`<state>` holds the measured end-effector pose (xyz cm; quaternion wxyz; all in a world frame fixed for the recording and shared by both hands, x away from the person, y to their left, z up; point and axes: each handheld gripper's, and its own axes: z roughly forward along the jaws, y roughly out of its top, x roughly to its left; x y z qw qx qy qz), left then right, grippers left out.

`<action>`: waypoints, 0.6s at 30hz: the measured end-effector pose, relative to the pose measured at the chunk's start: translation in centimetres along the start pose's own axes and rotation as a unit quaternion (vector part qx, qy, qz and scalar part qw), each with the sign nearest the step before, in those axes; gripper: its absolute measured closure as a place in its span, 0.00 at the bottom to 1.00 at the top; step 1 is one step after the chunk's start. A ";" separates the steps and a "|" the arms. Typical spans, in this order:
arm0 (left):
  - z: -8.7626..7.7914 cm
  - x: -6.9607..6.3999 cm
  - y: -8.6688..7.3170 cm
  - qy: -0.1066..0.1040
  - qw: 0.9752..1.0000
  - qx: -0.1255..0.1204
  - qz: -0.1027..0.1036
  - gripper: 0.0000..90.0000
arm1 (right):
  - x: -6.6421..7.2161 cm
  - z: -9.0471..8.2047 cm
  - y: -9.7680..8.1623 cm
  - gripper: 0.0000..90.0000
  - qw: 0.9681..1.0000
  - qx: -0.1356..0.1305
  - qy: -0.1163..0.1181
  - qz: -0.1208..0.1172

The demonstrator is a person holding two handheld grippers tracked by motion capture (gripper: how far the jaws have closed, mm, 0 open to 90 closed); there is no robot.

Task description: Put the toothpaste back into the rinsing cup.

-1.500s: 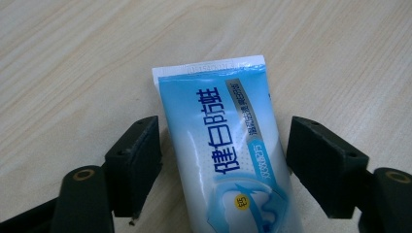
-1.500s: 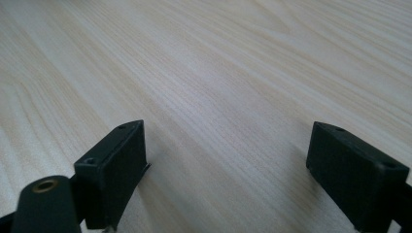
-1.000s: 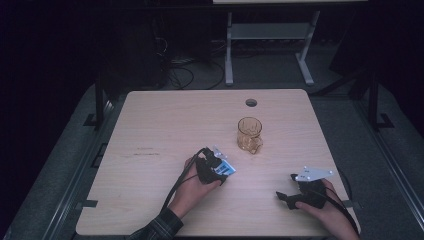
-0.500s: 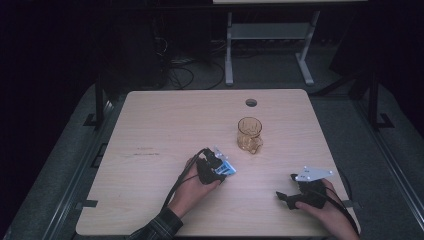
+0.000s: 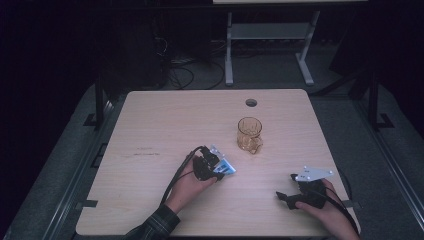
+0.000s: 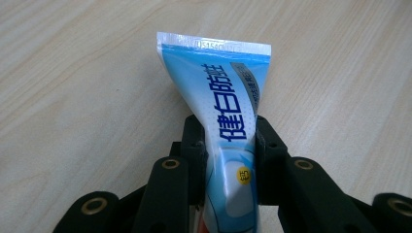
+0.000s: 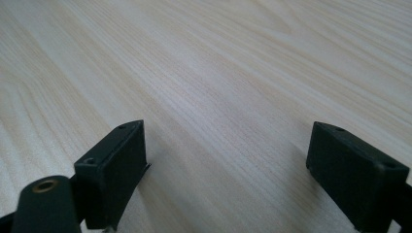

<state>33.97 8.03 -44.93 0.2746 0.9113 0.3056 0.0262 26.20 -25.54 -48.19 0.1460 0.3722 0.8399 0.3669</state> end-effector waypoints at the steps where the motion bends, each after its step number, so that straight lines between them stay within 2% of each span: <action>1: 0.0 0.1 0.0 -0.002 1.000 -0.002 0.000 0.80 | 0.0 0.0 0.0 0.15 1.000 0.000 0.000 0.000; 7: -0.1 0.3 -0.1 -0.014 1.000 -0.010 -0.010 0.80 | 0.0 0.0 0.0 0.15 1.000 0.001 -0.001 0.000; 12: -0.2 0.4 -0.2 -0.021 1.000 -0.007 -0.006 0.80 | 0.0 0.0 0.0 0.15 1.000 0.001 -0.001 0.000; 18: -0.6 0.4 -0.2 -0.027 0.999 -0.018 -0.009 0.81 | 0.0 0.0 0.0 0.15 1.000 0.001 -0.001 0.000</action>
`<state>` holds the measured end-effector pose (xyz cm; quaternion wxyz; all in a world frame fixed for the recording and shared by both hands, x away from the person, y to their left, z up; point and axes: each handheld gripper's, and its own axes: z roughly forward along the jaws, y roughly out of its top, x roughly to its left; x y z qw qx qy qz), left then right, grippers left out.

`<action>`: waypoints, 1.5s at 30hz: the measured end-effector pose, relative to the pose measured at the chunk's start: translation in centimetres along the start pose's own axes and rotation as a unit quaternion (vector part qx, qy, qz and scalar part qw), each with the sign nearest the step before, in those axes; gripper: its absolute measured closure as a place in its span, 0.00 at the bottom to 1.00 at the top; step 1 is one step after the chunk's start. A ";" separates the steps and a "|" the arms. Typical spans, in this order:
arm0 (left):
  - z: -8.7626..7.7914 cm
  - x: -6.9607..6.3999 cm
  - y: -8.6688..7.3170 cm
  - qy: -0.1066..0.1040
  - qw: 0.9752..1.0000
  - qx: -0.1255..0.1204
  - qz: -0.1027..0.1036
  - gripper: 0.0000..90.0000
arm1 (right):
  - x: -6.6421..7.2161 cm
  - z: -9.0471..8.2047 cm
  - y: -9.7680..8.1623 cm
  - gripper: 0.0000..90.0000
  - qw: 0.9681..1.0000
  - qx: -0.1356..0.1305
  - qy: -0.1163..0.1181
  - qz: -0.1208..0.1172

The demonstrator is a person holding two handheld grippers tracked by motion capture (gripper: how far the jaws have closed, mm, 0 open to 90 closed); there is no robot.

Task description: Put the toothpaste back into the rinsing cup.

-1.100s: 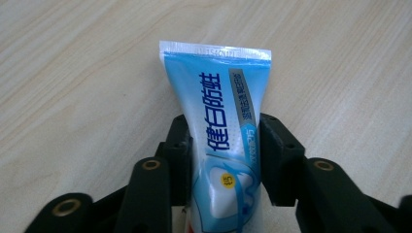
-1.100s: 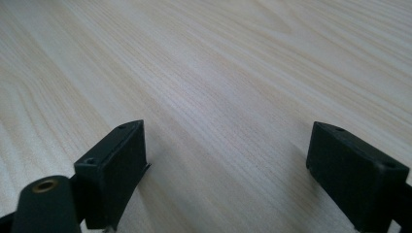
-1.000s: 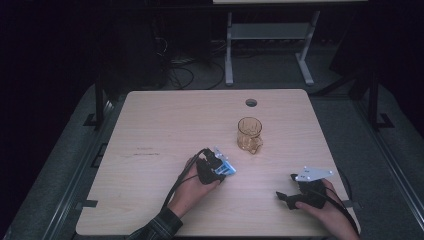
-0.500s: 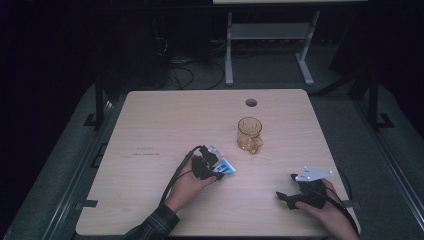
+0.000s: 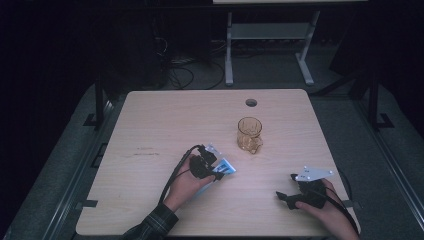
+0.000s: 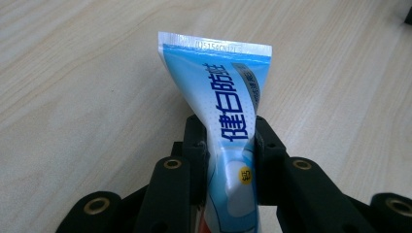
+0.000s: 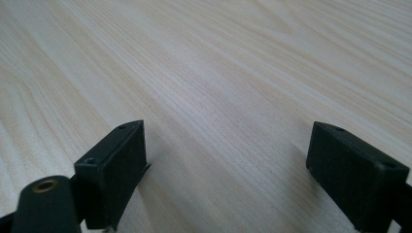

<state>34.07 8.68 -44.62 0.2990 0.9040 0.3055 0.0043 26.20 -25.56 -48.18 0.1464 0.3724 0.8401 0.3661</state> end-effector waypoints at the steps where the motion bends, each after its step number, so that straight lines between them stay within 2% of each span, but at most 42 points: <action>1: -0.1 0.0 0.0 -0.003 1.000 -0.002 -0.001 0.81 | 0.0 0.0 0.0 0.15 1.000 0.000 0.000 0.000; 4: -0.5 0.2 0.0 -0.012 1.000 -0.009 -0.002 0.81 | 0.0 0.0 0.0 0.15 1.000 0.000 0.000 0.000; 6: -0.7 0.2 -0.1 -0.020 1.000 -0.020 -0.011 0.81 | 0.0 0.0 0.0 0.15 1.000 0.000 0.000 0.000; 9: -1.2 0.4 -0.1 -0.029 0.999 -0.026 -0.009 0.81 | 0.0 0.0 0.0 0.15 1.000 0.000 0.000 0.001; 14: -1.9 0.5 -0.2 -0.045 0.998 -0.042 -0.018 0.81 | 0.0 0.0 0.0 0.15 1.000 0.000 0.000 0.001; 15: -2.2 0.6 -0.3 -0.054 0.997 -0.050 -0.021 0.81 | 0.0 0.0 0.0 0.15 1.000 0.000 0.000 0.001; 20: -2.8 0.6 -0.3 -0.063 0.996 -0.065 -0.023 0.81 | 0.0 0.0 0.0 0.15 1.000 0.000 0.000 0.001; 28: -4.1 0.8 -0.4 -0.072 0.993 -0.092 -0.013 0.81 | 0.0 0.0 0.0 0.15 1.000 0.000 0.000 0.001; 35: -5.1 1.3 -0.7 -0.087 0.988 -0.129 -0.008 0.81 | 0.0 0.0 0.0 0.15 1.000 0.000 0.000 0.000; 38: -5.5 1.5 -0.9 -0.093 0.984 -0.152 -0.009 0.81 | 0.0 0.0 0.0 0.15 1.000 0.000 0.000 0.000; 41: -5.8 1.8 -1.0 -0.095 0.982 -0.166 -0.002 0.81 | 0.0 0.0 0.0 0.15 1.000 0.000 0.000 0.000; 45: -6.2 1.9 -1.2 -0.097 0.976 -0.194 0.007 0.81 | 0.0 0.0 0.0 0.15 1.000 0.000 0.000 0.000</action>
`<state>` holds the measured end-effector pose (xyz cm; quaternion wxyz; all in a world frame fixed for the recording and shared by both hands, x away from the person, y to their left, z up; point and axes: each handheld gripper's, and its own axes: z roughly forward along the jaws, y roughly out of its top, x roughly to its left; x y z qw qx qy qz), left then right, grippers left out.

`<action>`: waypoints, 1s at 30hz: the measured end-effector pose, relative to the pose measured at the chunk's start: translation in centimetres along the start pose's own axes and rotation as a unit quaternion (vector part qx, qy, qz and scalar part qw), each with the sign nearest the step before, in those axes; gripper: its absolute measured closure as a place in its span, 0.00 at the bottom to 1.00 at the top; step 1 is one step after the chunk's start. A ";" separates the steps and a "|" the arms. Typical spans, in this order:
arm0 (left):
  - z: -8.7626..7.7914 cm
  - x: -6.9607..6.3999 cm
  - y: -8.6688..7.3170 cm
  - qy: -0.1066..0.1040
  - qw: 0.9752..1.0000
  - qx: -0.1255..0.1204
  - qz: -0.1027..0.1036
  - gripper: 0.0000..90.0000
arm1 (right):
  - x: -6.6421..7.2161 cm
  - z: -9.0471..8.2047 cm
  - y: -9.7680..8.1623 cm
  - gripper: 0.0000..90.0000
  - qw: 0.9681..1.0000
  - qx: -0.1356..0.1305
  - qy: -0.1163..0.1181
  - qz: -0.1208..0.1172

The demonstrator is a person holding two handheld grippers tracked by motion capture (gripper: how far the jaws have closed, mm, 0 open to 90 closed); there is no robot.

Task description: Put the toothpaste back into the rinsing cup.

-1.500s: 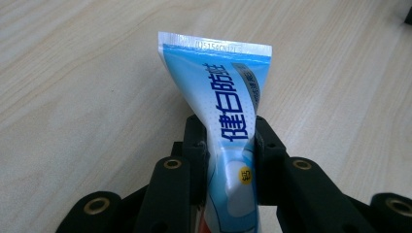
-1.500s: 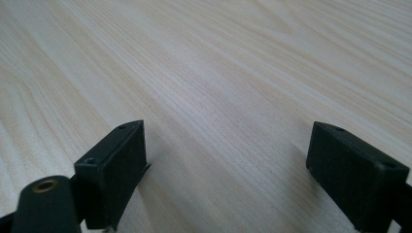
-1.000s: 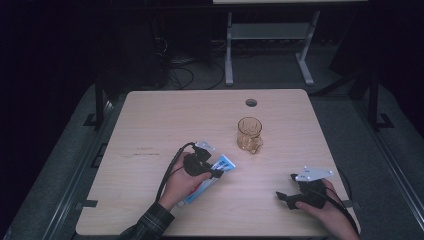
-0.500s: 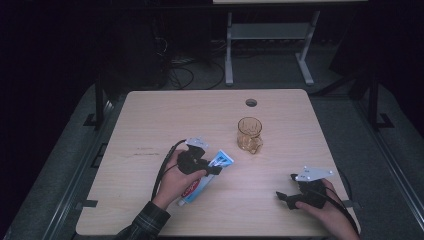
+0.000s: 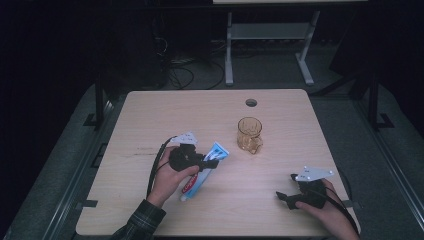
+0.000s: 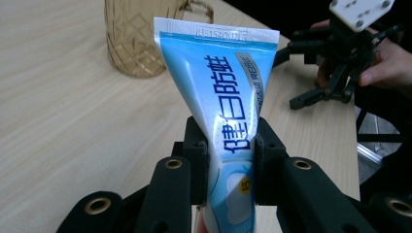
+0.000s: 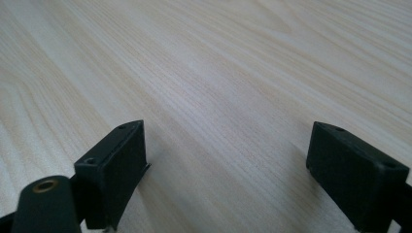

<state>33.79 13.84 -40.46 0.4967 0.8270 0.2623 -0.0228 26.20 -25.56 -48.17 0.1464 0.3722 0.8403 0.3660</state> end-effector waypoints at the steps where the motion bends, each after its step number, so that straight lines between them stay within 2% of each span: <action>1: -0.1 0.0 0.0 0.000 1.000 -0.005 0.004 0.81 | 0.0 0.0 0.0 0.15 1.000 0.000 0.000 0.000; 9: -0.6 -0.2 0.5 -0.001 0.999 -0.028 0.024 0.81 | 0.0 0.0 0.0 0.15 1.000 0.000 0.000 0.000; 20: -0.4 -0.3 1.3 -0.002 0.999 -0.033 0.040 0.81 | 0.0 0.0 0.0 0.15 1.000 0.000 0.000 0.000; 30: -0.5 -0.4 3.0 0.000 0.998 -0.046 0.052 0.81 | 0.0 0.0 0.0 0.15 1.000 -0.001 0.000 0.000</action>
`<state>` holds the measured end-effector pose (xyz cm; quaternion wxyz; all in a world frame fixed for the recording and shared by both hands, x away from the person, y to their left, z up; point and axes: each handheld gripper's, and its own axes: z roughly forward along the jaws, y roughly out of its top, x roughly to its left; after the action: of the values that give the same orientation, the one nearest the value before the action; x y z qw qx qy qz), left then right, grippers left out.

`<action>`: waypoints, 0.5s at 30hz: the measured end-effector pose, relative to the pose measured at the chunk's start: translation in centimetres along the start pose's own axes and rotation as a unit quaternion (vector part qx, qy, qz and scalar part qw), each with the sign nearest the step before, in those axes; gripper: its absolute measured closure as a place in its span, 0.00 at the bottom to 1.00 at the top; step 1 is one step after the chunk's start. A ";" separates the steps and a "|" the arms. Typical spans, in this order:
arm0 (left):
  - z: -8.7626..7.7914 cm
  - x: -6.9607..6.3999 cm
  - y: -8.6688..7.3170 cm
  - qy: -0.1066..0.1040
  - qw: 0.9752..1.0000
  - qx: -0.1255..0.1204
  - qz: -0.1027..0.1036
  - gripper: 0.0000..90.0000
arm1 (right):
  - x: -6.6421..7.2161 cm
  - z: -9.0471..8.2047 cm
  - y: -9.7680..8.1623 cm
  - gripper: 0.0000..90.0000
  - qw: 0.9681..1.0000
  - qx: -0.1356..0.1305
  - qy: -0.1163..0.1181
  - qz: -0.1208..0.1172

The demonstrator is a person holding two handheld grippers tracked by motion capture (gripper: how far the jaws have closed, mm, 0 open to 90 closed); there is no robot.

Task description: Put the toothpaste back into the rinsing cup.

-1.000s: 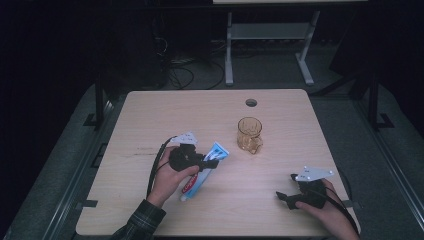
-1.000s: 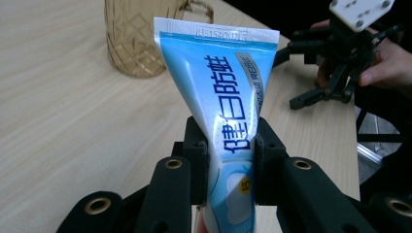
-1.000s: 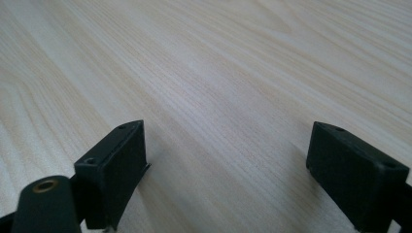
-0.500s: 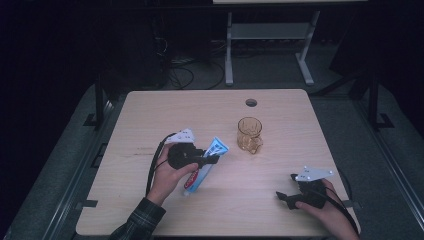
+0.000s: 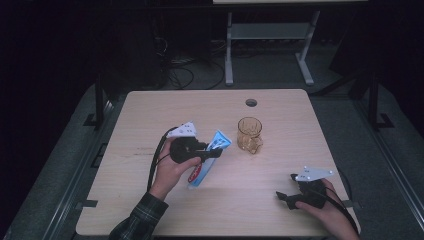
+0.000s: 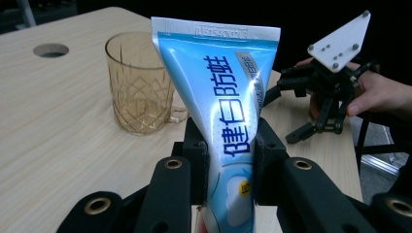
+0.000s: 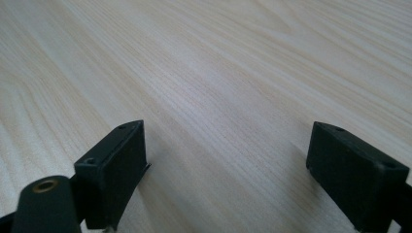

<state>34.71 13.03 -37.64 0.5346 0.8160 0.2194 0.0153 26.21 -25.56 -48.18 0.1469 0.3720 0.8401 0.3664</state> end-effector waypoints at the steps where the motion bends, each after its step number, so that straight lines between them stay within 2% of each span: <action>1: 0.0 0.0 0.1 0.000 1.000 -0.002 -0.001 0.81 | 0.0 0.0 0.0 0.15 1.000 0.000 0.000 0.000; 15: 0.5 0.4 1.8 0.001 1.000 -0.010 0.010 0.81 | 0.0 0.0 0.0 0.15 1.000 0.000 0.000 0.001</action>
<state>35.83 12.12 -36.33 0.5424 0.8129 0.2109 0.0235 26.20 -25.55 -48.18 0.1466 0.3725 0.8399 0.3665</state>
